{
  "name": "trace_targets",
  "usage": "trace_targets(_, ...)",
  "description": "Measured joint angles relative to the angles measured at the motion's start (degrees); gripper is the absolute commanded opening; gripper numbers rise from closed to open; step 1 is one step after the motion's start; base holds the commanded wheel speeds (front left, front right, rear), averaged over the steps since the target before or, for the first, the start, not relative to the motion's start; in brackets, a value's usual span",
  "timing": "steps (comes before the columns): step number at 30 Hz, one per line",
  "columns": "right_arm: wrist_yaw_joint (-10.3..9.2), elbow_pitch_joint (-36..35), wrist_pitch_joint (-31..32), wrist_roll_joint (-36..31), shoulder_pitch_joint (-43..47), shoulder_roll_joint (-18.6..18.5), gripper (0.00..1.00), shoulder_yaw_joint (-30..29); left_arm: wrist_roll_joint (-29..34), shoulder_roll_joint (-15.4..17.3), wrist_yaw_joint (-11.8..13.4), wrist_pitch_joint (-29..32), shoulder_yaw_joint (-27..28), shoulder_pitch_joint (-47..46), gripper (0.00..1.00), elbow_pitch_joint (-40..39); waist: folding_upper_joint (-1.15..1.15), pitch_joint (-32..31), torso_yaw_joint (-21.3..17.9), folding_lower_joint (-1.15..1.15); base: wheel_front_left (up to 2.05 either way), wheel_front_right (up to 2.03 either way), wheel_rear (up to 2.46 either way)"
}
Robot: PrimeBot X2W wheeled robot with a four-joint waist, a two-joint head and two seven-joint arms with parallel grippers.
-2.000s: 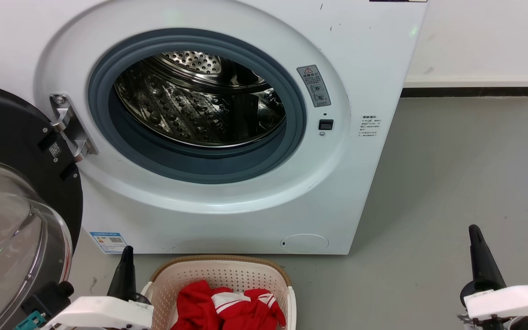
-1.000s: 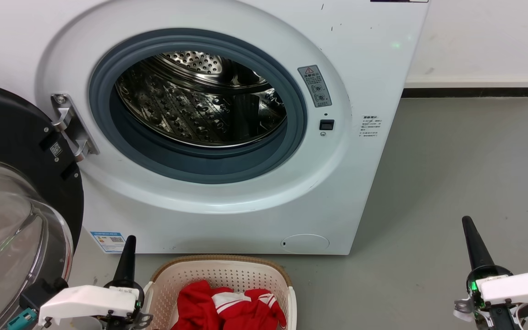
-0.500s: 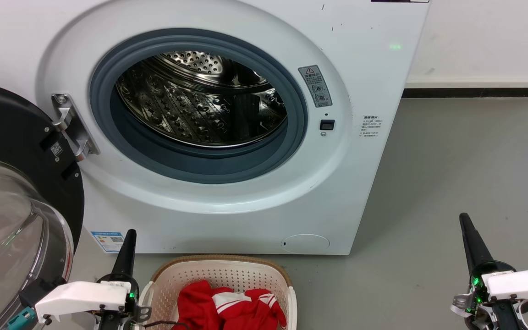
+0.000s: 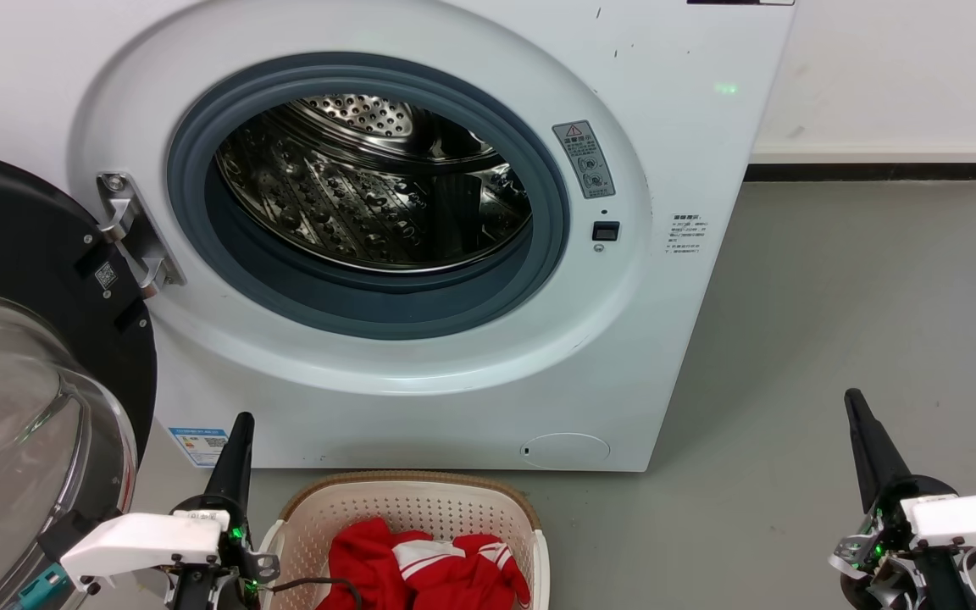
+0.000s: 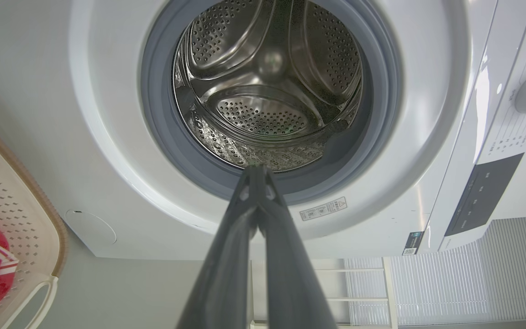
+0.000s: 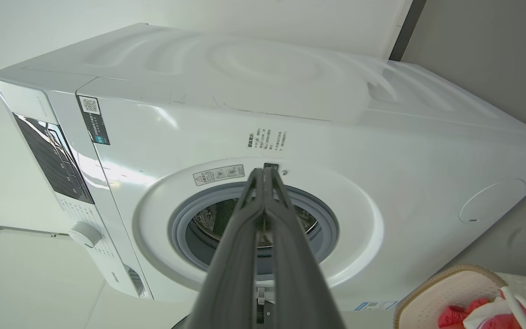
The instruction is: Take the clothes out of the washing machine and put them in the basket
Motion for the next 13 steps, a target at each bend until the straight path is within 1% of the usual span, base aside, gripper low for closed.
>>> trace_targets(13, 0.0, 0.81, 1.42, 5.68, -0.72, 0.0, 0.0, -0.11, -5.75, -0.07, -0.48, 1.27, 0.36, -0.78, 0.0, 0.62, 0.0, -0.02, 0.07, 0.0, 0.0, 0.0, 0.0)
